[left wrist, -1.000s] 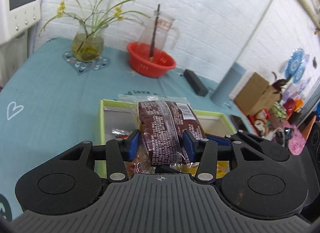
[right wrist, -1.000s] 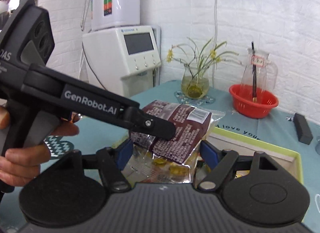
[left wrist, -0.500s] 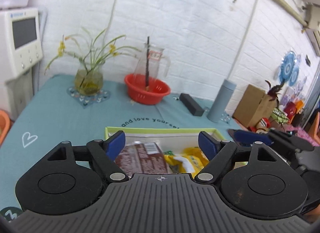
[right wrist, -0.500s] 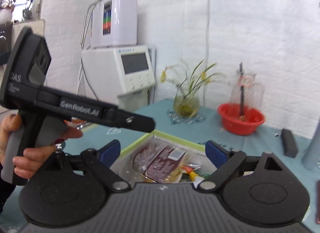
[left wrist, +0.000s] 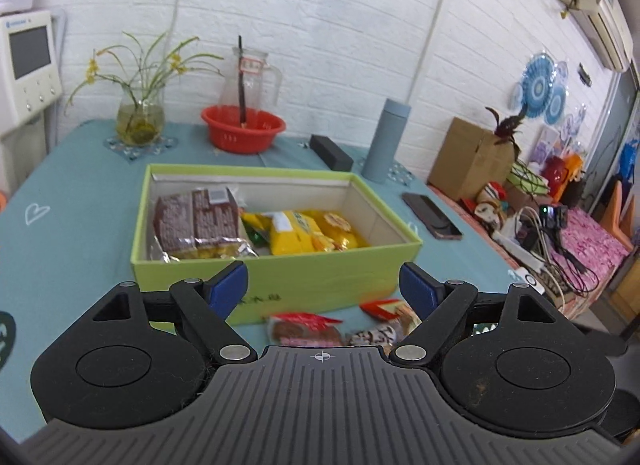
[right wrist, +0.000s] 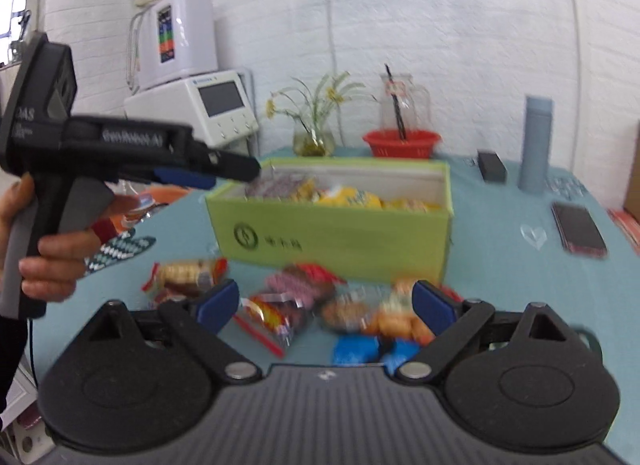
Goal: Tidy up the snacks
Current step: 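Move the left tool to the blue wrapped snack and grasp it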
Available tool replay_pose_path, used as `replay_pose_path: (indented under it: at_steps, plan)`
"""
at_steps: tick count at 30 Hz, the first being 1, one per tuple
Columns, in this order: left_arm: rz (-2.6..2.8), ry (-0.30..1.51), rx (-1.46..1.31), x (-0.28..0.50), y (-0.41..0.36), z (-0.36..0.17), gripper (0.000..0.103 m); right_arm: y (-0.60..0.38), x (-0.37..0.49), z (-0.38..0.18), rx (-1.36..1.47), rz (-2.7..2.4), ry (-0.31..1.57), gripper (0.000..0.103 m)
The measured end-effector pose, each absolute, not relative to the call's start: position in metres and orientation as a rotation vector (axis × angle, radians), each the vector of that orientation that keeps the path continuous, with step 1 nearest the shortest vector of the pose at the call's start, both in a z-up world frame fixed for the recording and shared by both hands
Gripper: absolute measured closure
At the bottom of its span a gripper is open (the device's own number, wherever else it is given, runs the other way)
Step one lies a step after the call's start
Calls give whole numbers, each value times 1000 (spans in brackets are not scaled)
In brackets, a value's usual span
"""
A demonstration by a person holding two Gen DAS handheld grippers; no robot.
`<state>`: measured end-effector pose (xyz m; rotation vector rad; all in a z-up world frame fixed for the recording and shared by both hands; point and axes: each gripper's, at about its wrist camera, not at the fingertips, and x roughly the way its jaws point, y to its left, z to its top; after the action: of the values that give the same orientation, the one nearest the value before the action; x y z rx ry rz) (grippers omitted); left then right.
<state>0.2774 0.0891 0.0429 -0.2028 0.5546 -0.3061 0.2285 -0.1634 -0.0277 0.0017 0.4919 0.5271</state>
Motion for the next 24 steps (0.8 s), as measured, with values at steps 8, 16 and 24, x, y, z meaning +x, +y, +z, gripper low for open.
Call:
replay_pose_path:
  at_steps: [8, 16, 24]
  plan:
    - [-334, 683, -313, 264, 71, -1, 32, -192, 205, -60, 122, 482, 566, 10]
    - [-450, 842, -424, 273, 45, -41, 38, -171, 209, -64, 83, 546, 577, 10]
    - [-615, 963, -390, 305, 14, -56, 57, -148, 235, -72, 19, 564, 627, 9]
